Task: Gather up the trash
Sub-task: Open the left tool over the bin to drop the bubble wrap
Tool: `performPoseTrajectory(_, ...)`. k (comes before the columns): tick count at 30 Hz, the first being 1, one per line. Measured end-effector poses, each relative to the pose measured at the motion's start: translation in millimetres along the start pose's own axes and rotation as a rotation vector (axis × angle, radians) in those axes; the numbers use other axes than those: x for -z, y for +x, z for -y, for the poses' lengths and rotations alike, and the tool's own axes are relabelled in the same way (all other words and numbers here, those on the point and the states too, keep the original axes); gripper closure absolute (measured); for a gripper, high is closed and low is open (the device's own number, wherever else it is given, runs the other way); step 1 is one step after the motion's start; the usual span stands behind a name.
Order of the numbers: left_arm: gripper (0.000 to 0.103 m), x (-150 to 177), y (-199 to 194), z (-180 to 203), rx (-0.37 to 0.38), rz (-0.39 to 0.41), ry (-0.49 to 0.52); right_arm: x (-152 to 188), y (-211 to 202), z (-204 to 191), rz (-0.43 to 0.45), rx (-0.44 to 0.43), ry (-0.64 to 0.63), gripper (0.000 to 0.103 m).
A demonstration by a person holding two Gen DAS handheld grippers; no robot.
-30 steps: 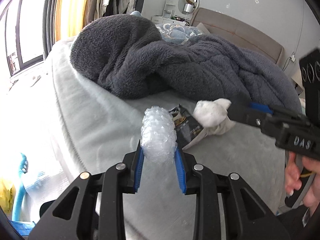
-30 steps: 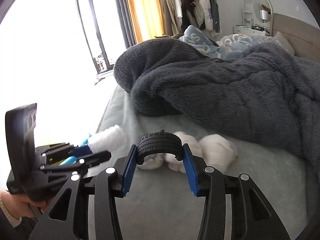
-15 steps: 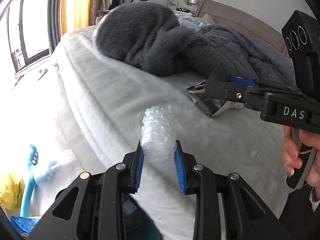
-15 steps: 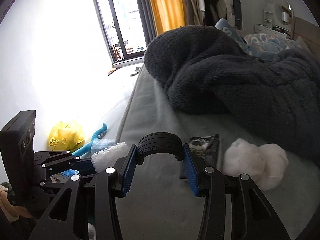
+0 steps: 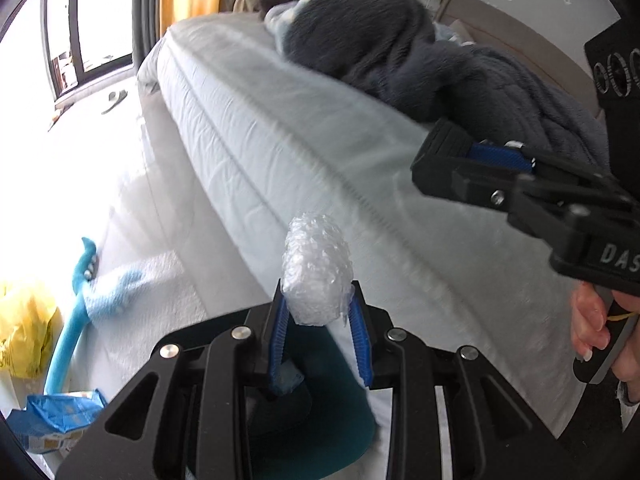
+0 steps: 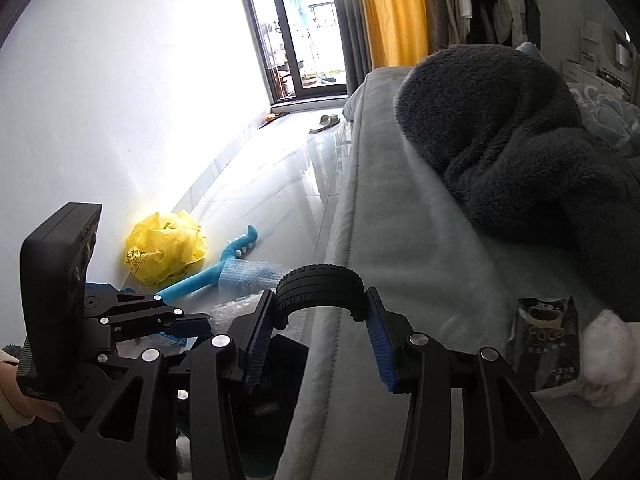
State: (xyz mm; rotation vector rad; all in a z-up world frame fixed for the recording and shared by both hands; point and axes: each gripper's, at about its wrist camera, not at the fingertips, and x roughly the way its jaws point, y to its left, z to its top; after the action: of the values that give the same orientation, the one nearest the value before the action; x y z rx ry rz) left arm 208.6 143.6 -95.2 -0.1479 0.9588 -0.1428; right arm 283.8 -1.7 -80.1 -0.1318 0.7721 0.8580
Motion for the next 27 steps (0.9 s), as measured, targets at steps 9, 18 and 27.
performPoseTrajectory(9,0.072,34,30,-47,-0.003,-0.192,-0.109,4,32,-36,-0.067,-0.028,-0.04,0.057)
performPoseTrajectory(18,0.07,73,59,-85,-0.021,-0.389,-0.212,5,64,-52,-0.139,-0.027,-0.053,0.057)
performPoseTrajectory(27,0.042,85,53,-99,-0.031,-0.441,-0.233,15,104,-68,-0.234,-0.028,-0.043,0.057)
